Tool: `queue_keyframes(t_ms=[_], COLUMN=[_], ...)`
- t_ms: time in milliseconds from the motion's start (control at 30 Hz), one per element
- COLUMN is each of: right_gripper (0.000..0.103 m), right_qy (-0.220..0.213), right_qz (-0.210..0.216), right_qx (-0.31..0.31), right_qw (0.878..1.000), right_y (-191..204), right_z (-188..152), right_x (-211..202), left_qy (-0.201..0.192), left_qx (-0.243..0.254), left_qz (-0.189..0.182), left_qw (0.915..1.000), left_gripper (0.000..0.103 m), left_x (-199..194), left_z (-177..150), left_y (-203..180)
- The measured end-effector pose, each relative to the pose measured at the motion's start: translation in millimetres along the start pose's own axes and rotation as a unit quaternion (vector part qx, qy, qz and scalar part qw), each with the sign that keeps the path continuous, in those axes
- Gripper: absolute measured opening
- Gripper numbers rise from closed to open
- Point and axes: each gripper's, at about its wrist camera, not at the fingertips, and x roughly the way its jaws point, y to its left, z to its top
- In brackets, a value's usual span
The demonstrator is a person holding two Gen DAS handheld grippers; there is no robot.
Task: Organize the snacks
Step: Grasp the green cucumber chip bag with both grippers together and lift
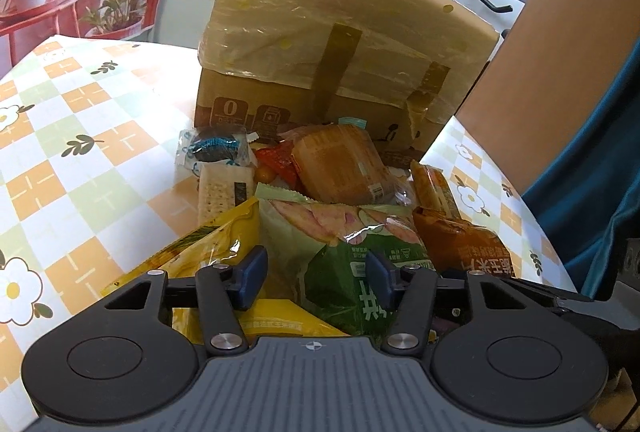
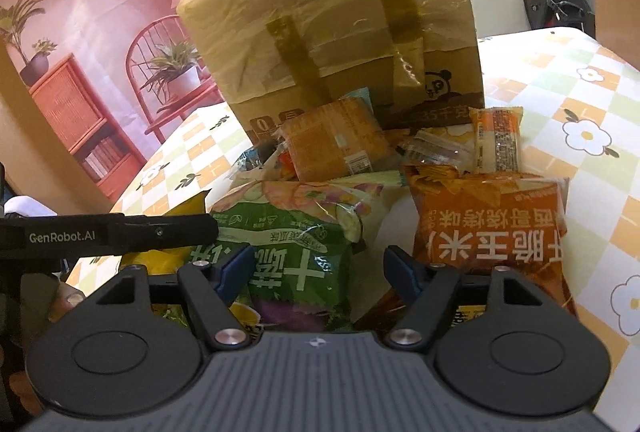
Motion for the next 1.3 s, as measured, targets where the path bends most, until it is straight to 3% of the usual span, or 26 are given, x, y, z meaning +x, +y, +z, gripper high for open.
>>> queue_keyframes(t_ms=[267,367,567,900,1300], right_gripper=[0.070,0.070,0.070,0.070,0.058], right_qy=[0.002,0.007,0.012,0.015,-0.003], right_qz=[0.010,0.017,0.025,0.026,0.034], right_qx=[-0.033,-0.036,-0.024,-0.020,-0.038], right_qw=[0.999,0.999,0.999,0.999,0.999], right_y=[10,12,7,5,14], right_z=[-3,-6,-8,-10,-6], right_x=[-5,-4,-2,3,-5], left_qy=[0.022,0.026,0.032,0.025,0.007], left_qx=[0.013,0.012,0.015,0.035,0.021], left_qz=[-0.024,-0.022,-0.017,-0.010,-0.037], left_qw=[0.9994,0.9993,0.9992,0.9990,0.9991], left_gripper=[0.053,0.048,0.049,0.052,0.049], left_x=[-5,-2,7,16,2], left_z=[-5,-8,-6,-4,-2], left_y=[-7,-6,-8,-15,-10])
